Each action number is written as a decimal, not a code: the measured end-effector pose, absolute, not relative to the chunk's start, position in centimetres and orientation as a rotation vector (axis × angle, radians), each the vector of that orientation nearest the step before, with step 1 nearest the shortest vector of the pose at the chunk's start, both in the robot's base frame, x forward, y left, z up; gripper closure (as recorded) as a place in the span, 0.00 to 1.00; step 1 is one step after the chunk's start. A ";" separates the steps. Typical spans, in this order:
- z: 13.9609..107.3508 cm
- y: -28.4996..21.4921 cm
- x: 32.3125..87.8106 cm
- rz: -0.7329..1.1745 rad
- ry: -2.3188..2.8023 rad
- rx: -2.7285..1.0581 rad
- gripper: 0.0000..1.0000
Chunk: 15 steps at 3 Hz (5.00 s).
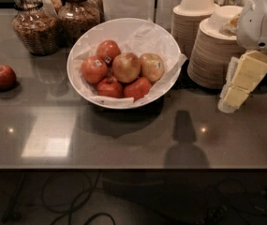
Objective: Pick apple from white bowl
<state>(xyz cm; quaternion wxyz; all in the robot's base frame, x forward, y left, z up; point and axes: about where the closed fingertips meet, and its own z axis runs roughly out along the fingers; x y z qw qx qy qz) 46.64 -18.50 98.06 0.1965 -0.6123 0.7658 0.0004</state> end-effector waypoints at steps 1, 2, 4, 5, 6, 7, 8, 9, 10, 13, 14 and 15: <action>98.1 -18.5 46.6 0.001 2.145 -1.715 0.00; 98.0 -18.8 46.8 0.035 2.130 -1.644 0.00; 98.3 -13.6 50.1 0.277 1.896 -1.593 0.00; 98.5 -10.5 51.0 0.360 1.783 -1.619 0.00; 98.0 -7.4 51.4 0.377 1.715 -1.686 0.00; 95.7 -4.1 53.6 0.406 1.681 -1.772 0.00; 95.7 -4.1 53.6 0.406 1.681 -1.772 0.00; 95.3 -3.7 54.1 0.420 1.675 -1.748 0.00; 93.8 -2.8 55.2 0.457 1.672 -1.719 0.00; 91.2 -0.9 57.6 0.546 1.669 -1.698 0.00; 90.8 -0.5 57.9 0.561 1.670 -1.698 0.00; 90.8 -0.5 57.9 0.561 1.670 -1.698 0.19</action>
Offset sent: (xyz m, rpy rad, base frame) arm 0.0024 -0.0124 -0.0036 0.1555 -0.0527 -0.0789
